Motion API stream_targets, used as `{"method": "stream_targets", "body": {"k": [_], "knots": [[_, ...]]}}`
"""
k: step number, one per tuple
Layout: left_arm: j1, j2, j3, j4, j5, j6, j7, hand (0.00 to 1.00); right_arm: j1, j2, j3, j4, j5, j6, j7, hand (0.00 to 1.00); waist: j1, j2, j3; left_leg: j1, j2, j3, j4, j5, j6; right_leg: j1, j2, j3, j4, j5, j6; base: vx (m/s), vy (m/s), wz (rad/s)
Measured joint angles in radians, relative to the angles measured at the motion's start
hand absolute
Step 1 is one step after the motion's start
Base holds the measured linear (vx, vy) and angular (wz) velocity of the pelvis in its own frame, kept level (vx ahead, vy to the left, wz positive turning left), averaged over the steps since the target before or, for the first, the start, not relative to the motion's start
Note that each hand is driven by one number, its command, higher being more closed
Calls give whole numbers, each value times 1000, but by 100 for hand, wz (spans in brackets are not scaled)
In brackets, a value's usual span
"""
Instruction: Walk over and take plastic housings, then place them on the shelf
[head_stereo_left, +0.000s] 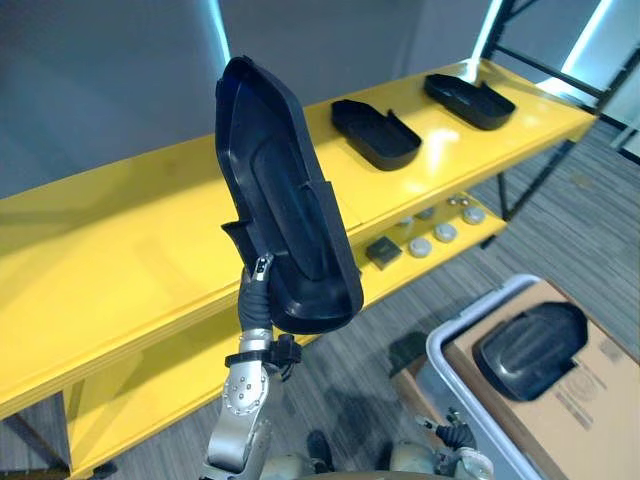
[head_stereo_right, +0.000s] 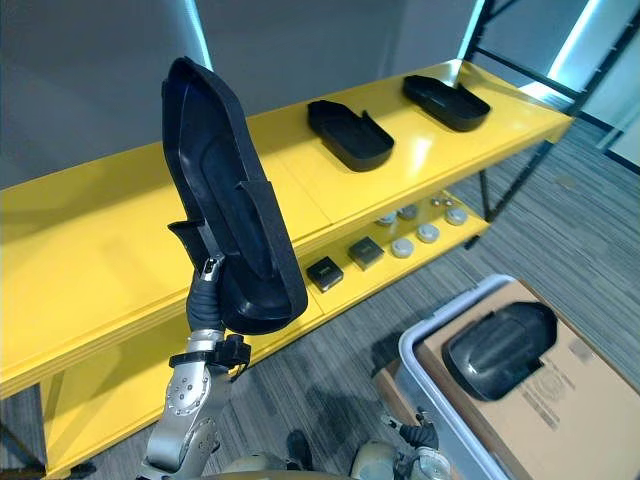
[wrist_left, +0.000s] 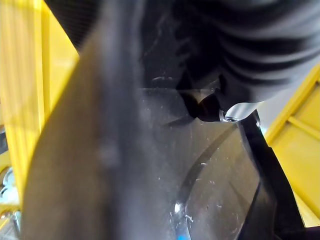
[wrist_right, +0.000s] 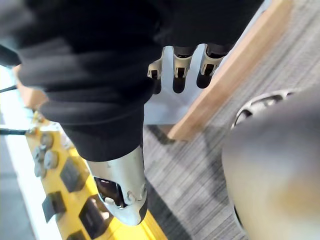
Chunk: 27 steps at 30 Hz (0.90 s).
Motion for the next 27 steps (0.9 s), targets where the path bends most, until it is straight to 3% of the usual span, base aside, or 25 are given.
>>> {"method": "stream_targets", "body": {"k": [2,4,8,10,11,12,16,24,27], "knots": [[1,-5,-11,0,0,-4,-1,100,15,4,1,-25,0,1,1,0,8,10,2,-9,29,8,55,-48,-32,37,0,-40,-18,30,0,263,-208,77],[5,-20,-17,0,-1,-7,-7,100,17,6,3,-42,0,1,1,0,15,24,2,-59,98,16,206,-90,-71,75,22,-112,-19,41,-22,296,-238,62],[25,-48,-11,1,-1,-6,-7,100,27,-1,4,-102,1,-7,-1,0,16,8,11,-131,189,80,443,-110,-101,187,67,-151,-101,37,-35,233,-177,23],[22,-45,-10,1,-1,-7,-9,100,18,-18,-2,-91,0,-7,-4,0,13,10,7,-132,233,101,333,-100,-111,209,67,-160,-118,37,-36,146,-47,1],[21,-46,-10,1,-1,-7,-9,100,17,-22,-2,-89,0,-7,-4,0,12,16,5,-131,240,96,275,-44,-116,207,69,-161,-124,36,-34,122,27,-5],[13,-47,-8,7,-1,-6,-8,100,9,-26,-4,-66,0,-6,-3,0,16,27,-2,-119,231,77,226,-25,-122,204,70,-154,-139,37,-24,118,58,2],[-7,-7,23,53,46,6,8,100,19,21,-3,-21,-1,-1,0,0,13,-12,-2,-101,191,71,147,2,-114,210,51,-160,-180,50,-8,81,52,11],[-94,30,104,161,253,40,61,100,3,20,2,-24,-43,-5,22,0,4,-10,-3,34,157,92,-126,146,-125,248,68,-143,-274,112,-10,-42,-9,-7],[-161,42,148,245,342,81,84,100,3,17,2,-25,-60,-3,34,0,-19,-7,-4,64,160,105,-213,191,-128,236,86,-125,-288,127,-14,-126,-12,-21]]}}
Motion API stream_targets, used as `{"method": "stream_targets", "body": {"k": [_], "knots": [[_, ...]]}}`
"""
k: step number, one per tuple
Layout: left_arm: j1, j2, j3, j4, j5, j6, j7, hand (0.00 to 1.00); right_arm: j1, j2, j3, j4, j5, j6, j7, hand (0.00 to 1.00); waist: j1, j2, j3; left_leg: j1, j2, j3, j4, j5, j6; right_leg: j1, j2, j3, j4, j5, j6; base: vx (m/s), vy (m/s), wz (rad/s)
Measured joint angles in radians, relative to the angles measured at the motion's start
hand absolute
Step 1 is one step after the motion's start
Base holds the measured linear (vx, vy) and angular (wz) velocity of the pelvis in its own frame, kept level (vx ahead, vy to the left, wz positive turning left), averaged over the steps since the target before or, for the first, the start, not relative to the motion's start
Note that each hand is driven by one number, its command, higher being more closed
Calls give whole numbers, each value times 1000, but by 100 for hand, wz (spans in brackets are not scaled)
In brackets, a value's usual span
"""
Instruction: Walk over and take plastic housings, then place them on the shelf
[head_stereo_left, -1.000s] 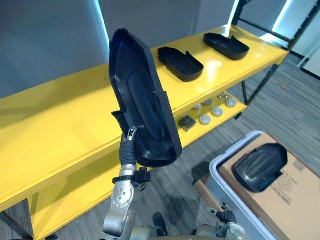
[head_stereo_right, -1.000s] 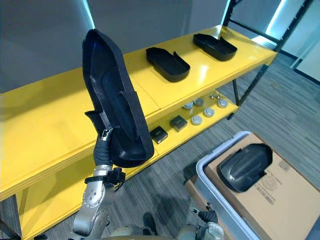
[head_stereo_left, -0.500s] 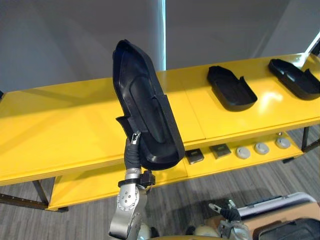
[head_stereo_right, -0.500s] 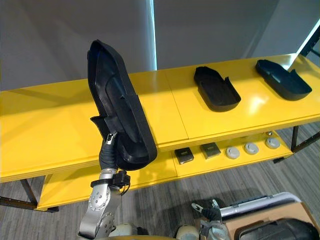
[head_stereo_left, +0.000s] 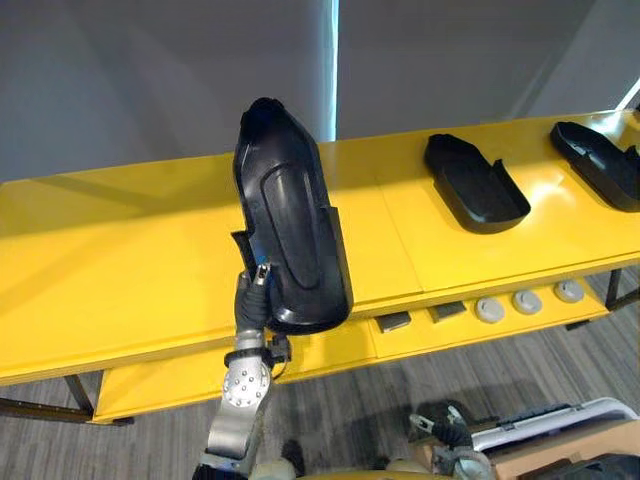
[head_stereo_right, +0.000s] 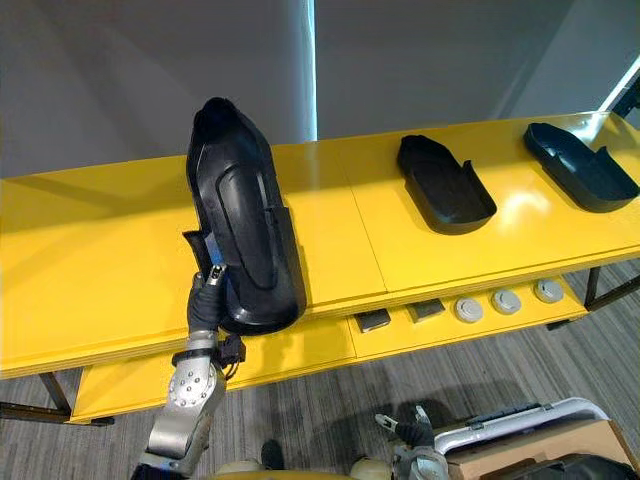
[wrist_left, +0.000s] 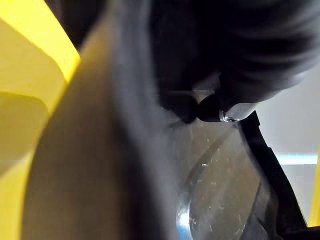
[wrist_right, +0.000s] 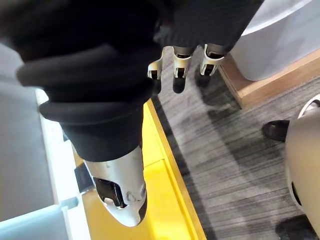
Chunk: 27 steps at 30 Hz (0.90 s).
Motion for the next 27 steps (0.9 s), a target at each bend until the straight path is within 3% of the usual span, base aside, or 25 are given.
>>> {"method": "stream_targets", "body": {"k": [3,5,13,22,23,27], "knots": [[-61,-1,41,101,115,54,41,100,5,0,2,-2,-18,0,7,0,-26,2,-3,2,2,17,-6,0,0,0,10,30,-34,30,-1,-148,19,-28],[-89,-2,56,139,139,69,59,100,10,-1,2,-3,-18,0,7,0,-25,2,-3,-2,2,28,-7,0,0,-6,13,46,-49,41,2,-151,44,-20],[-181,-13,168,276,109,105,153,100,31,-7,35,-38,-66,0,8,0,-23,-3,-9,-14,-1,39,-8,-1,-6,-15,16,61,-83,55,3,-55,20,-4],[-303,7,240,346,86,130,194,100,30,-8,39,-39,-88,0,9,0,-24,-11,-15,-26,-2,41,-7,2,2,-13,22,67,-102,70,3,86,-11,-2],[-323,18,243,363,86,132,193,0,29,-8,39,-39,-88,0,13,0,-25,-11,-16,-26,-2,41,-7,2,2,-11,27,67,-106,71,3,54,-21,-1],[-377,42,249,412,80,140,191,0,26,-8,41,-39,-88,0,28,0,-29,-11,-16,-26,-4,40,-7,3,1,-4,30,66,-120,73,-1,31,-16,-1]]}}
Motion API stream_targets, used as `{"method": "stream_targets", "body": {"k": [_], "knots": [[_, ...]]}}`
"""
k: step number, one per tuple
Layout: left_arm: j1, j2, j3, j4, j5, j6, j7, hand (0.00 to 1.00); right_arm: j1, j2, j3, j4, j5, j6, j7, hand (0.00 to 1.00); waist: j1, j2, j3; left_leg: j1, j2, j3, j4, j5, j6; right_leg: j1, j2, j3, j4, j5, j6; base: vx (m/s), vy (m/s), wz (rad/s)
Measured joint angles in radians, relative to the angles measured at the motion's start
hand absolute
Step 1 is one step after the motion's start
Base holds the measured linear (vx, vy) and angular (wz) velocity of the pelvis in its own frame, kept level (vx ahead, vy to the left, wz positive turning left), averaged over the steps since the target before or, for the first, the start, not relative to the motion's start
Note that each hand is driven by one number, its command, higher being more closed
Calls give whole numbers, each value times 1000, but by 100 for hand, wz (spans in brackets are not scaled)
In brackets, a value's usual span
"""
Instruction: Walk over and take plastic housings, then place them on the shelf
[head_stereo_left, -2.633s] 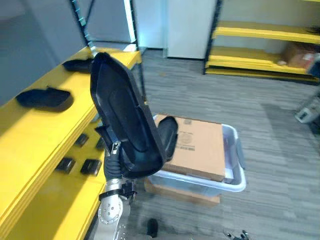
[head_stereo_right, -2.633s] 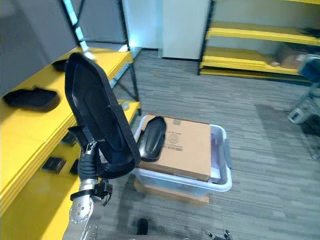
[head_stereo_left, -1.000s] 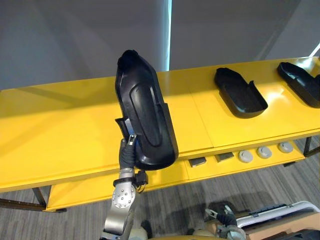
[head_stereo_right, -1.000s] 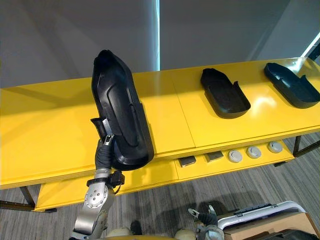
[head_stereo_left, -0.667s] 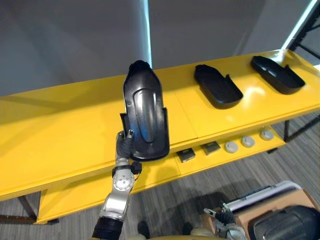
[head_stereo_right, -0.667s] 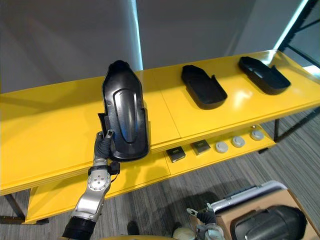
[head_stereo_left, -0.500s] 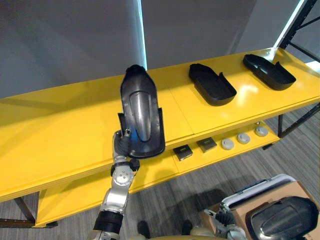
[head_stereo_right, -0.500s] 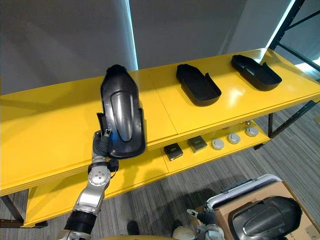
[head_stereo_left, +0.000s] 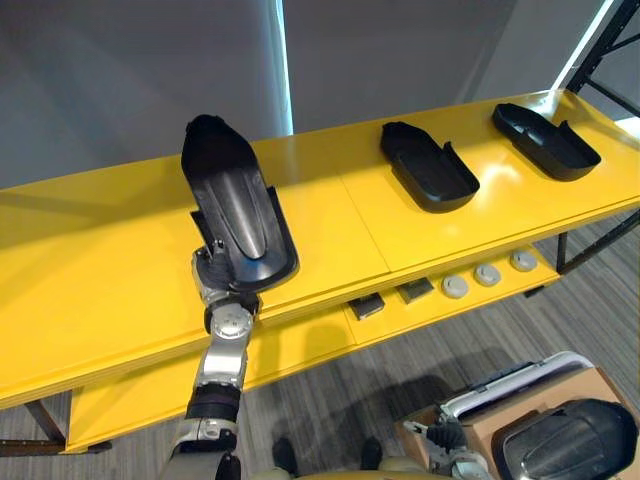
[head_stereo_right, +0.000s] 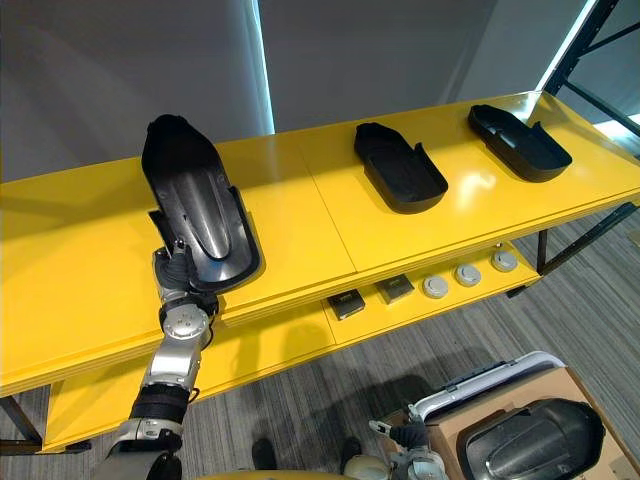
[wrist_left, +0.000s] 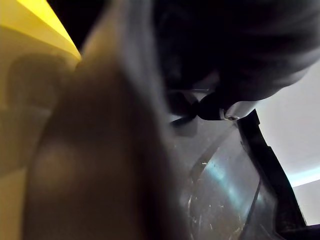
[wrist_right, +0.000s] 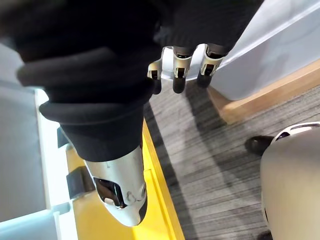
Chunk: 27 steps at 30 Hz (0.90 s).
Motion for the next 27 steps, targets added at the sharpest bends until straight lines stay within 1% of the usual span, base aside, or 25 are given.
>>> {"method": "stream_targets", "body": {"k": [5,7,13,20,27], "knots": [[-63,1,5,59,-33,1,1,0,-20,-5,10,0,0,0,0,0,-9,0,0,-5,3,-2,-1,0,0,-6,1,-1,1,1,-3,-24,-2,0],[-72,1,22,64,-56,1,1,0,-25,-2,21,0,0,0,0,0,-20,-1,1,-7,2,-6,-1,0,0,-9,0,-1,3,1,-3,-49,7,1],[-87,0,28,67,-121,0,1,0,-15,-1,19,0,0,1,-1,0,-21,-5,4,-8,3,-13,-1,0,0,-12,-2,-6,3,1,-2,-29,2,2],[-97,-1,39,66,-149,-3,3,0,-21,-1,17,0,0,1,-1,0,-20,-5,4,-16,4,-21,-1,0,0,-10,-2,-15,1,0,-2,28,-4,4],[-98,-2,42,60,-147,-2,3,0,-23,-1,16,0,1,1,0,0,-22,-2,5,-12,3,-20,-1,0,0,-5,-1,-15,0,0,-2,4,0,0]]}}
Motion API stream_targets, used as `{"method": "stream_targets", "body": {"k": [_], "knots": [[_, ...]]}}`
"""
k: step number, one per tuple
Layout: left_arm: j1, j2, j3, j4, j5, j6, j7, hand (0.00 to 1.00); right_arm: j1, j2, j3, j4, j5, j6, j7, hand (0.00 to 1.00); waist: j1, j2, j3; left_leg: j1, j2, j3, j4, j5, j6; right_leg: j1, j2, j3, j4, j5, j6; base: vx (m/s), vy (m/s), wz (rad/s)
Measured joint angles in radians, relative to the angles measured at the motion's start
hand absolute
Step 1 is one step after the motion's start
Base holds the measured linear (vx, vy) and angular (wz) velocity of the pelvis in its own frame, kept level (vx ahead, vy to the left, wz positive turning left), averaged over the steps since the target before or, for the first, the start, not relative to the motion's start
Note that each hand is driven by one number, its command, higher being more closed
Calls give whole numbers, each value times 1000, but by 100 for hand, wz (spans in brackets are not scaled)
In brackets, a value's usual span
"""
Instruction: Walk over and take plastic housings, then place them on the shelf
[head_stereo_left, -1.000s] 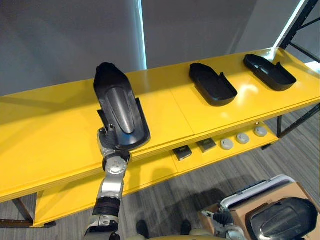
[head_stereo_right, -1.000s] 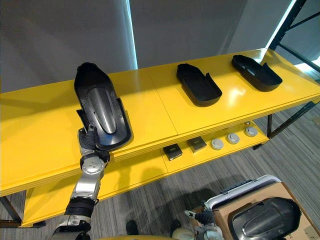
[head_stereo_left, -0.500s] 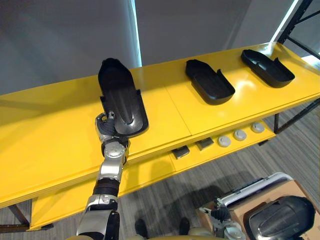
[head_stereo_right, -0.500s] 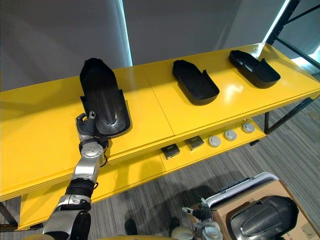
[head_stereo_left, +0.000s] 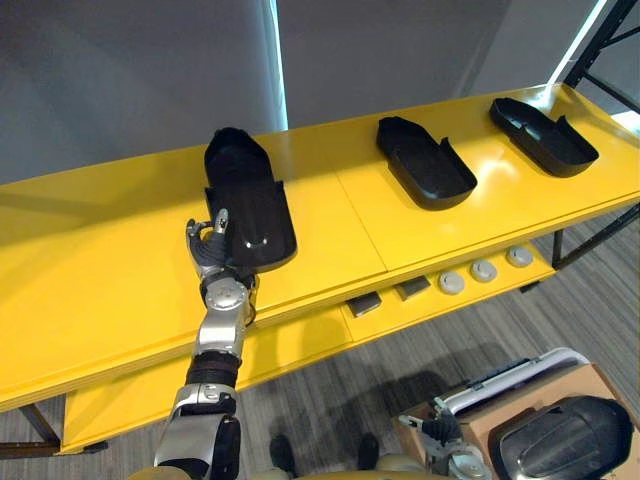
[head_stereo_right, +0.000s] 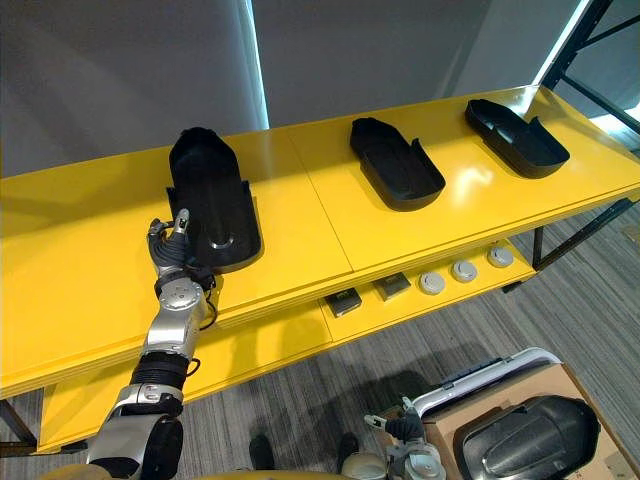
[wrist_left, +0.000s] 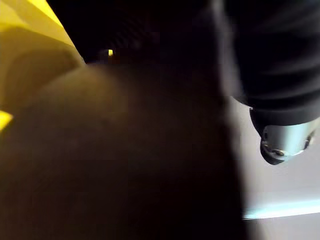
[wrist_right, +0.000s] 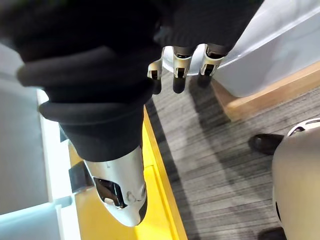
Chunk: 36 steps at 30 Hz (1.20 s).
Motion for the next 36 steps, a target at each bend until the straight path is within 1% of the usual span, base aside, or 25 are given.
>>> {"method": "stream_targets", "body": {"k": [5,11,14,15,17,19,20,22,25,26,27,28,33,36], "knots": [[3,-7,-1,-30,41,4,-1,0,0,0,0,0,1,0,1,0,0,1,6,5,1,-2,0,0,0,5,-1,-1,2,0,0,0,0,0],[51,-25,-14,-179,101,4,1,0,3,1,1,0,1,0,1,0,1,2,14,5,0,-5,0,0,0,7,-1,-3,2,-1,1,0,0,1],[101,-33,-47,-285,158,3,3,0,2,2,1,1,2,0,1,0,2,2,14,7,-2,-8,0,0,0,10,-1,-6,1,-3,1,0,0,1],[127,-38,-66,-330,177,1,3,100,2,2,1,4,3,0,1,0,2,2,14,7,-2,-9,0,0,0,11,-1,-7,1,-3,0,0,0,0],[193,-44,-133,-423,227,-7,0,100,2,2,1,9,7,-1,1,0,4,3,15,7,-3,-10,0,0,0,12,0,-7,1,-4,0,0,0,0],[278,-44,-196,-493,289,-29,-8,100,2,3,1,9,16,-5,1,0,5,7,17,8,-3,-10,0,0,0,12,0,-7,1,-4,0,0,0,0],[329,-44,-230,-523,330,-45,-23,100,2,5,1,9,27,-6,1,0,6,9,18,8,-3,-10,0,0,0,12,0,-7,2,-4,0,0,0,0],[400,-44,-275,-544,385,-61,-40,100,2,9,1,11,34,-10,1,0,6,11,20,8,-2,-11,0,0,0,12,0,-7,2,-6,1,0,0,0],[489,-43,-333,-547,437,-81,-77,100,2,9,1,21,41,-23,1,0,10,13,21,7,0,-13,0,0,0,10,0,-7,5,-12,3,0,0,0],[502,-43,-340,-547,446,-83,-91,100,2,9,1,23,41,-23,1,0,15,13,21,6,0,-13,0,0,0,9,0,-7,5,-13,3,0,0,0],[512,-43,-353,-545,463,-85,-107,100,1,9,1,31,41,-25,1,0,28,13,21,5,1,-13,0,0,0,1,-1,-6,5,-14,4,0,0,0],[514,-43,-362,-543,470,-88,-120,100,-1,8,2,39,41,-25,1,0,33,12,20,0,1,-15,0,-1,0,-3,-1,-8,6,-16,5,0,0,4],[502,-40,-373,-468,490,-95,-158,100,-8,10,10,42,40,-23,1,0,30,12,20,-11,-1,-24,0,-1,0,-3,-4,-20,4,-18,8,47,1,7],[455,-37,-378,-429,507,-96,-159,100,-10,11,21,42,40,-21,1,0,30,12,20,-14,-1,-26,0,-1,0,0,-4,-29,2,-18,8,59,-5,6]]}}
